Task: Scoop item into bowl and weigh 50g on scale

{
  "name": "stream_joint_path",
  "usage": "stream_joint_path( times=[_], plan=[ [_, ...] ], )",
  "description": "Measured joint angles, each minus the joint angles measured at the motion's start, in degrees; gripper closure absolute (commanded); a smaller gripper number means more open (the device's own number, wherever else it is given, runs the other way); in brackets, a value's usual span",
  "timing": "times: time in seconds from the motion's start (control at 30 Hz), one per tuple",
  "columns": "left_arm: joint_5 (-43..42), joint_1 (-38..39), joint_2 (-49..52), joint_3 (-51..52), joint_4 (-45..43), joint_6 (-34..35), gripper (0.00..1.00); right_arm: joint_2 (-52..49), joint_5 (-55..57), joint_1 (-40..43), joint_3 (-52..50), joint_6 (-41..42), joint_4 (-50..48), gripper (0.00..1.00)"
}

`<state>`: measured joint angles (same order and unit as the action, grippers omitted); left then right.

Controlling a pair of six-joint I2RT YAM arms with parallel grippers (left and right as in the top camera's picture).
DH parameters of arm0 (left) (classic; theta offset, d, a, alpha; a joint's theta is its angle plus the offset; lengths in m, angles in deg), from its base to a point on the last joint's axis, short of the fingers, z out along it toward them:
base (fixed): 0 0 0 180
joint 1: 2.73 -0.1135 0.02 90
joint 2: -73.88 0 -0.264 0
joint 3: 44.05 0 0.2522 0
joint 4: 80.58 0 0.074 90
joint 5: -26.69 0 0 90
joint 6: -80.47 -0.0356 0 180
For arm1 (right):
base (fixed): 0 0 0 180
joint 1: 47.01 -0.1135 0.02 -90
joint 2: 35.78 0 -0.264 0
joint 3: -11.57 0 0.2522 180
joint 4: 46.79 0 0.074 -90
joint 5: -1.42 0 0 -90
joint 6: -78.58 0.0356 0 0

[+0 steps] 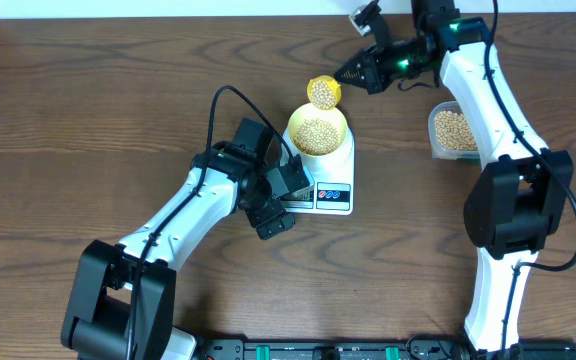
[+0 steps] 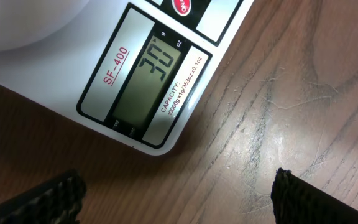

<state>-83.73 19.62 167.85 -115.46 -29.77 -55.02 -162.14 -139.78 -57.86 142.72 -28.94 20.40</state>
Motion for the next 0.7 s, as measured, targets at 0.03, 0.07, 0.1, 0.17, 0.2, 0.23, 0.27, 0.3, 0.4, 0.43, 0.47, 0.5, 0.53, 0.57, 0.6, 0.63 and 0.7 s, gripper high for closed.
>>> stream_joint_path(
  times=[0.03, 0.07, 0.1, 0.17, 0.2, 0.23, 0.27, 0.3, 0.4, 0.43, 0.47, 0.5, 0.53, 0.57, 0.6, 0.63, 0.7],
  plan=[
    [0.0, 0.0, 0.0, 0.0, 0.0, 0.0, 0.02, 0.0, 0.37, -0.15, 0.0, -0.87, 0.15, 0.99],
    [0.0, 0.0, 0.0, 0.0, 0.0, 0.0, 0.02, 0.0, 0.63, -0.35, 0.0, -1.6, 0.37, 0.99],
    [0.0, 0.0, 0.0, 0.0, 0.0, 0.0, 0.02, 0.0, 0.79, -0.57, 0.0, -2.43, 0.7, 0.99],
    [0.0, 0.0, 0.0, 0.0, 0.0, 0.0, 0.02, 0.0, 1.11, -1.11, 0.0, -4.11, 1.53, 0.99],
    [0.0, 0.0, 0.0, 0.0, 0.0, 0.0, 0.02, 0.0, 1.22, -1.57, 0.0, -5.35, 2.08, 0.99],
    [0.0, 0.0, 0.0, 0.0, 0.0, 0.0, 0.02, 0.0, 1.27, -1.75, 0.0, -5.9, 2.29, 0.99],
    [0.0, 0.0, 0.0, 0.0, 0.0, 0.0, 0.02, 0.0, 1.36, -2.01, 0.0, -6.69, 2.51, 0.99],
    [0.0, 0.0, 0.0, 0.0, 0.0, 0.0, 0.02, 0.0, 1.38, -2.21, 0.0, -7.37, 2.67, 0.99],
    [0.0, 0.0, 0.0, 0.0, 0.0, 0.0, 0.02, 0.0, 1.57, -2.56, 0.0, -9.14, 2.95, 0.99],
    [0.0, 0.0, 0.0, 0.0, 0.0, 0.0, 0.02, 0.0, 1.62, -2.56, 0.0, -9.68, 2.95, 0.99],
    [0.0, 0.0, 0.0, 0.0, 0.0, 0.0, 0.02, 0.0, 1.73, -2.54, 0.0, -10.19, 2.97, 0.99],
    [0.0, 0.0, 0.0, 0.0, 0.02, 0.0, 0.02, 0.0, 1.84, -2.51, 0.0, -10.6, 2.97, 0.99],
    [0.0, 0.0, 0.0, 0.0, 0.0, 0.0, 0.02, 0.0, 2.01, -2.51, 0.0, -11.04, 2.93, 0.99],
    [0.0, 0.0, 0.0, 0.0, 0.0, 0.0, 0.02, 0.0, 2.03, -2.51, 0.0, -11.34, 2.91, 0.99],
    [0.0, 0.0, 0.0, 0.0, 0.0, 0.0, 0.02, 0.0, 2.08, -2.51, 0.0, -11.56, 2.89, 0.99],
    [0.0, 0.0, 0.0, 0.0, 0.0, 0.0, 0.02, 0.0, 2.14, -2.51, 0.0, -11.72, 2.89, 0.99],
    [0.0, 0.0, 0.0, 0.0, 0.0, 0.0, 0.02, 0.0, 2.19, -2.51, 0.0, -11.98, 2.89, 0.99]
  ],
)
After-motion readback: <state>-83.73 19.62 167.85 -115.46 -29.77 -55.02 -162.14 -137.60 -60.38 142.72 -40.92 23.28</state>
